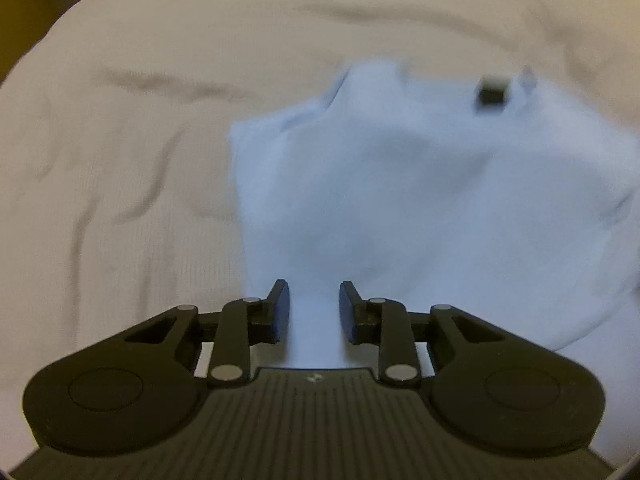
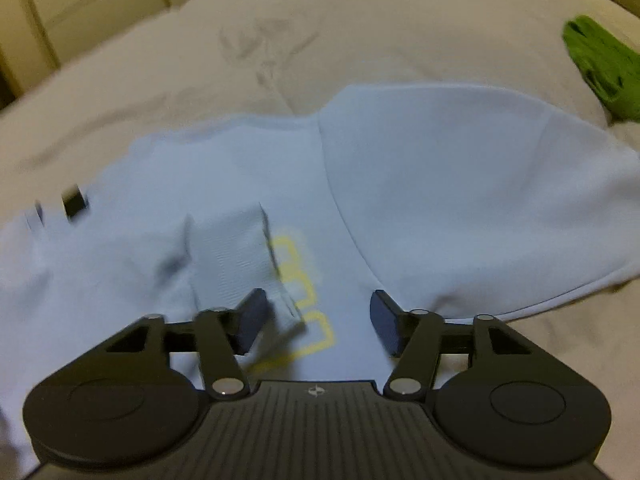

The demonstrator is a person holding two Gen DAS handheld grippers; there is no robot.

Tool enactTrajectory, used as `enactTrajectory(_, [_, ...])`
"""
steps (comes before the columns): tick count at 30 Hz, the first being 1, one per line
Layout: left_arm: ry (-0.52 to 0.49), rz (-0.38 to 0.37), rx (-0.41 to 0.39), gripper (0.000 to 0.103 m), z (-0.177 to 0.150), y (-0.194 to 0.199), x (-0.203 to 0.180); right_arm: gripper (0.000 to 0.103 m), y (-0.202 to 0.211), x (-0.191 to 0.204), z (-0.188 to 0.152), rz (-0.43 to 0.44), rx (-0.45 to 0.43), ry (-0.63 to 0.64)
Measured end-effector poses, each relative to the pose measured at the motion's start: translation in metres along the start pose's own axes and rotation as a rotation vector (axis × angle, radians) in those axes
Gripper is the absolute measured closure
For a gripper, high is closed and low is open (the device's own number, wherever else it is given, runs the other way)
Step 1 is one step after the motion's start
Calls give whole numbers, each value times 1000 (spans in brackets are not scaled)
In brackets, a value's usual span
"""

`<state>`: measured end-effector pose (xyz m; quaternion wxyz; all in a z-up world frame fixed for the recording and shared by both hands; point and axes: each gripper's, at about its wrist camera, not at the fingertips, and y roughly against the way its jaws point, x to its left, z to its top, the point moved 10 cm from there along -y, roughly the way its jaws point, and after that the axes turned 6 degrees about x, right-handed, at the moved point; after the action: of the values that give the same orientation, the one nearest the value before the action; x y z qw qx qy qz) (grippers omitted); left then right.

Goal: Fold clothes

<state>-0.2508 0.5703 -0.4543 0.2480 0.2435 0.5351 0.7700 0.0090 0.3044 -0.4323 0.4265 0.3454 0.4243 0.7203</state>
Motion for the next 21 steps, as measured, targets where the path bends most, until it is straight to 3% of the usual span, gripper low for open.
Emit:
enactTrajectory(4, [63,-24,6,82,-2,16,-3,43,15,-35,-1,129,44,-150])
enactTrajectory(8, [57,-103,34,82,-27,45,-35,38,33,-110,-7,184,52,-358])
enactTrajectory(15, [77,-221,129,82,-82,70,-108,37,59,-268,-7,208,-78,-769])
enactTrajectory(21, [89,-259,114,82,-79,87,-164,39,48,-351,8,202,-105,-859])
